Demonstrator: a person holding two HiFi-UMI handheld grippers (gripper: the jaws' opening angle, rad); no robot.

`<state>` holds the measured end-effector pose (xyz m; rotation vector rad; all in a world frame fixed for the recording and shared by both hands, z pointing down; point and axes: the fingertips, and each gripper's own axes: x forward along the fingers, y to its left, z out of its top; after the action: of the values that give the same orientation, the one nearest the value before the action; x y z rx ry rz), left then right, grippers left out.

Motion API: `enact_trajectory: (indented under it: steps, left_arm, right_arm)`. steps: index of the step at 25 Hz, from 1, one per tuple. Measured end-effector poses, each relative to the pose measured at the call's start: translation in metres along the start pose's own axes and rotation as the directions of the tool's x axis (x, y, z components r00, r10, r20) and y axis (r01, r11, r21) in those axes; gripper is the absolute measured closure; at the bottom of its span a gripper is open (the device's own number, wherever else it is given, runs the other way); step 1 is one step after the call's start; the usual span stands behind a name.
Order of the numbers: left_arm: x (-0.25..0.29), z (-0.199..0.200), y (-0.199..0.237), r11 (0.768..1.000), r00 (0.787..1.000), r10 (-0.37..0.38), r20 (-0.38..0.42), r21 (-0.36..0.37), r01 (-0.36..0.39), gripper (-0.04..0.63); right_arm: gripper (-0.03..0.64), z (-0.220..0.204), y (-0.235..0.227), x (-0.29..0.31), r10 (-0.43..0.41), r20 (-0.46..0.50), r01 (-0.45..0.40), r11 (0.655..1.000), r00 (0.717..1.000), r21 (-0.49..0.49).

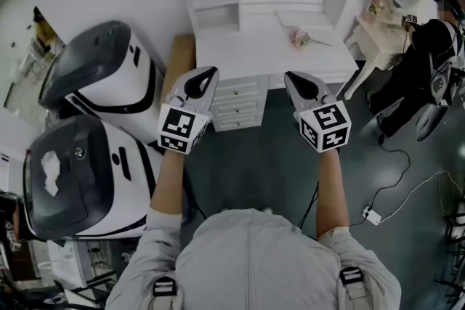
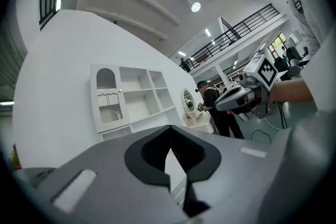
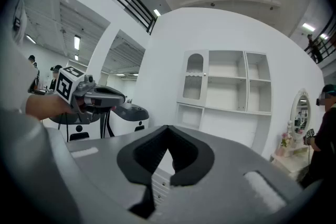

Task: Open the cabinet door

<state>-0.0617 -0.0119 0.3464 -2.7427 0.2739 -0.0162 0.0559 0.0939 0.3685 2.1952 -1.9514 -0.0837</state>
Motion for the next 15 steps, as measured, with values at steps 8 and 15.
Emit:
enact_trajectory:
  steps: [8,15]
  left_arm:
    - [0.024,0.007,-0.019,1.000,1.000,-0.004,0.004,0.004,0.004,0.578]
    - [0.040,0.009,-0.042,0.999,0.999,0.040,-0.032,-0.002,-0.040,0.578]
  right_arm:
    - [0.615,0.000,-0.028,-0.008,-0.008,0.041,0.008,1.000,0.999,0.012]
    - [0.615,0.004,-0.048,-0.023,0.067,0.120,-0.070,0.997,0.991,0.023]
